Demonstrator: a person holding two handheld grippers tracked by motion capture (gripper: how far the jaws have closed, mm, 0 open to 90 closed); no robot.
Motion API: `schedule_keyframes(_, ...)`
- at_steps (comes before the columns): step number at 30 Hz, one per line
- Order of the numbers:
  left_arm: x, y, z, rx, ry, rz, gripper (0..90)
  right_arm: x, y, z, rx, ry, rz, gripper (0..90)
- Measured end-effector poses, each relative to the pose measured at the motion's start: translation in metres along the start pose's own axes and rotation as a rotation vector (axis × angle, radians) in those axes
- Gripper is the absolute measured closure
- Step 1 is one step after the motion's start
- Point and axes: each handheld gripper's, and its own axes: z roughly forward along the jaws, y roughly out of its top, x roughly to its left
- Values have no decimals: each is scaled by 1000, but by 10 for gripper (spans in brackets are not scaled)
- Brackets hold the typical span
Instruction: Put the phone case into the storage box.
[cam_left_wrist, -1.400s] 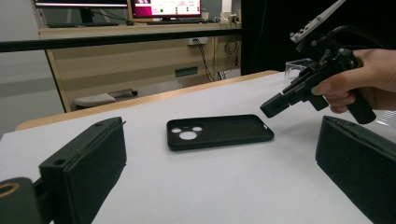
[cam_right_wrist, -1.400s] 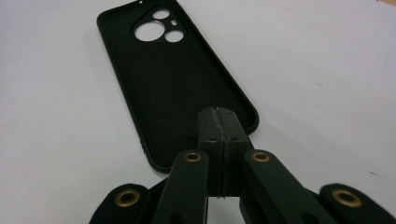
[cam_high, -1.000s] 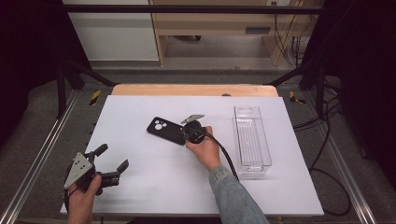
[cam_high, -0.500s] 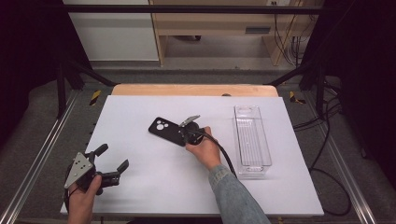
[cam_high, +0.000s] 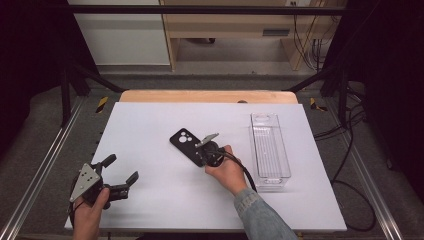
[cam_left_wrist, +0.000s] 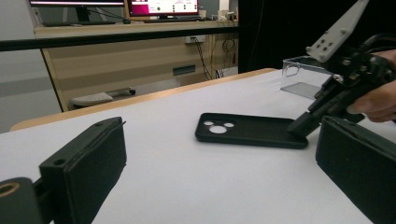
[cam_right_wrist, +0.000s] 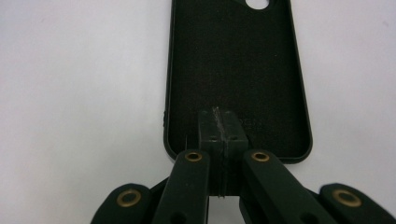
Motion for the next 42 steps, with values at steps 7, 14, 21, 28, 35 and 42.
schedule_keyframes(7,-1,0,1,5,1,3,20,12,-27,-23,16,26,-2,900)
schedule_keyframes(14,-2,-1,2,11,1,8,20,22,-62,-47,-12,55,22,900)
schedule_keyframes(21,-3,-1,2,18,4,17,20,28,-86,-65,-7,73,15,900)
schedule_keyframes(28,0,-3,1,24,16,12,20,29,-107,-79,-39,106,21,900)
schedule_keyframes(35,1,-3,-2,25,29,6,20,31,-118,-84,-68,104,34,900)
schedule_keyframes(42,1,-2,-1,22,30,5,20,34,-124,-92,-44,91,12,900)
